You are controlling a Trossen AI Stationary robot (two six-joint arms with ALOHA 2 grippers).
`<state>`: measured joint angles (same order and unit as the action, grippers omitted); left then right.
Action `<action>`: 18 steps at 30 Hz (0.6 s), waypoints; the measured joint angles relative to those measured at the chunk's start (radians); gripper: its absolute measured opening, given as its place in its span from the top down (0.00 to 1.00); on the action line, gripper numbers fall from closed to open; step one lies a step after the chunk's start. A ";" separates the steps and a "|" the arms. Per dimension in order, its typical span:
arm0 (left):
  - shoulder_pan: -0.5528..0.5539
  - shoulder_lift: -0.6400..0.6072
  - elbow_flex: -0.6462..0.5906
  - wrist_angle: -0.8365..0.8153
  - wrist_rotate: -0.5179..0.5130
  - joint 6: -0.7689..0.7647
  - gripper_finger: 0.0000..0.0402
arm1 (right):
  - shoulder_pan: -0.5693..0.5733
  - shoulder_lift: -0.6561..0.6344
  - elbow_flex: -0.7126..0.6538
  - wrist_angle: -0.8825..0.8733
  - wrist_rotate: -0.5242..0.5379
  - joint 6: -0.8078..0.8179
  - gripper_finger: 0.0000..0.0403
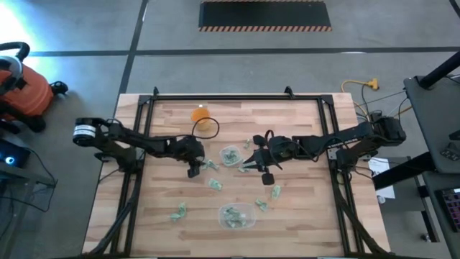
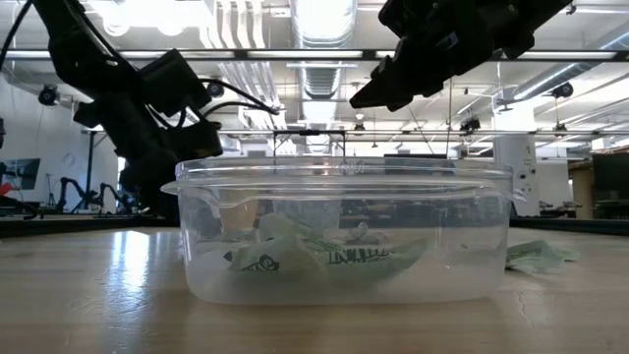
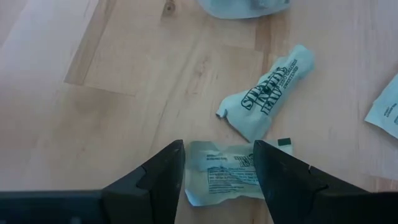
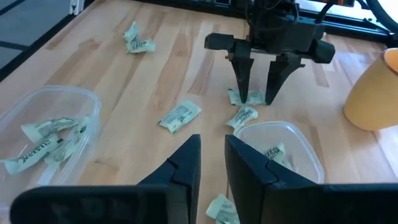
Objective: Pick and place Stevia / Truvia into bins
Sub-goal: Put the white stevia packet into the bottom transparent bin
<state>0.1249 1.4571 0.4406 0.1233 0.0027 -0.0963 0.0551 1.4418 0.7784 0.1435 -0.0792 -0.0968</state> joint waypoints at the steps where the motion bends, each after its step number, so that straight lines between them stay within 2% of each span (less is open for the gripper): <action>1: 0.000 -0.001 0.000 0.000 -0.002 0.000 0.58 | 0.000 0.000 0.000 -0.001 0.000 0.000 0.85; 14: -0.003 -0.034 -0.005 -0.003 0.007 -0.001 0.95 | 0.000 0.000 -0.003 -0.015 0.000 0.016 0.85; 18: -0.018 -0.040 -0.001 -0.012 0.000 -0.001 0.99 | 0.000 0.000 -0.007 -0.044 0.000 0.019 0.86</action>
<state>0.1068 1.4175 0.4400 0.1116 0.0026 -0.0975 0.0551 1.4422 0.7718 0.0997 -0.0790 -0.0774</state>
